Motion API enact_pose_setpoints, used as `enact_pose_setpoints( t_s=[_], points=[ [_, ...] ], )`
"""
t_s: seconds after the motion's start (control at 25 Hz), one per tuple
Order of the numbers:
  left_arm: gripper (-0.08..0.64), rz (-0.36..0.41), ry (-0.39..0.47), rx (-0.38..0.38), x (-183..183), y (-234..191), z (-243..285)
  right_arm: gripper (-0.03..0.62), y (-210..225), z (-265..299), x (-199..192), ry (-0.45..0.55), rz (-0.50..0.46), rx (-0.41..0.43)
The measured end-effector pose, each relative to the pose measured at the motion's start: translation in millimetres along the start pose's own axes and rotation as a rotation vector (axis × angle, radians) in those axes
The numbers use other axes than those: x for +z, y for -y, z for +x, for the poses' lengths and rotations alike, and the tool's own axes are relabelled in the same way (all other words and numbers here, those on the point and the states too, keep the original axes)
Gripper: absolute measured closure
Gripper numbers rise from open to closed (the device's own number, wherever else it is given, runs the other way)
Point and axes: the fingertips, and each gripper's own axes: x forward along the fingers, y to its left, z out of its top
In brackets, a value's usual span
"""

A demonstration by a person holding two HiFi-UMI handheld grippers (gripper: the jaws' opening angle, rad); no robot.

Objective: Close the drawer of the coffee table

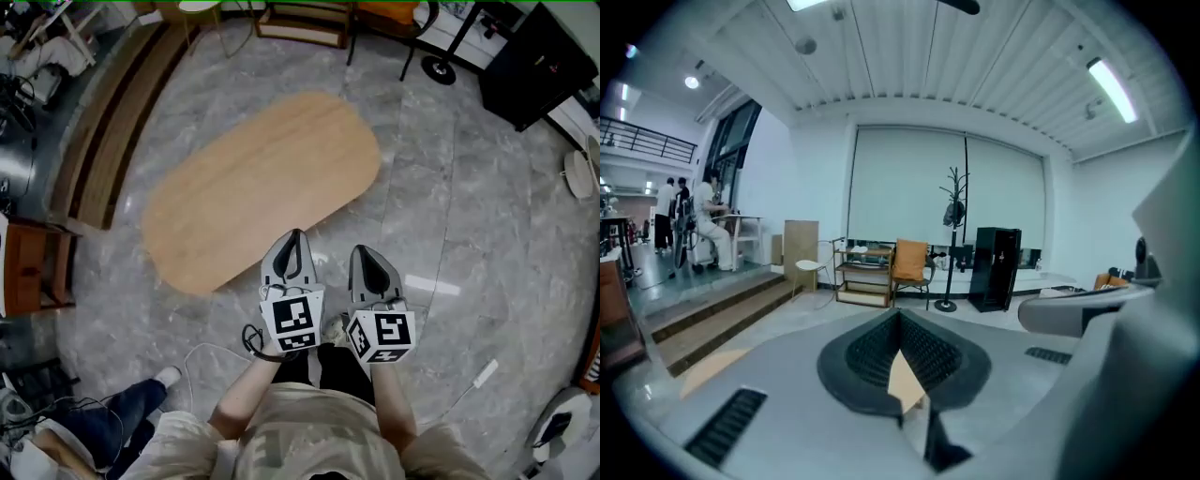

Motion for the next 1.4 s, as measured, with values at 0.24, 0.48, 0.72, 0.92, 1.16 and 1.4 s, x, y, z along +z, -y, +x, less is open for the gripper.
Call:
enact_pose_setpoints(
  t_s=[0.24, 0.48, 0.72, 0.92, 1.16, 1.4],
  points=[
    [0.552, 0.068, 0.127, -0.055, 86.2, 9.0, -61.9, 0.587, -32.1, -63.5, 73.0, 0.083, -0.025, -0.064],
    [0.552, 0.137, 0.188, -0.115, 111.7, 22.9, -106.8, 0.588, -60.1, -94.6, 97.5, 0.167, -0.061, -0.057],
    [0.552, 0.162, 0.207, -0.125, 101.8, 32.3, -126.3, 0.588, -71.8, -106.3, 85.5, 0.190, -0.072, -0.035],
    [0.552, 0.171, 0.218, -0.121, 102.3, 27.7, -129.0, 0.588, -78.6, -108.4, 84.2, 0.192, -0.104, -0.039],
    [0.552, 0.162, 0.225, -0.115, 107.3, 23.6, -127.4, 0.588, -78.3, -108.3, 88.6, 0.192, -0.111, -0.047],
    [0.552, 0.149, 0.216, -0.121, 104.3, 22.2, -120.4, 0.588, -80.8, -102.9, 85.3, 0.174, -0.127, -0.042]
  ],
)
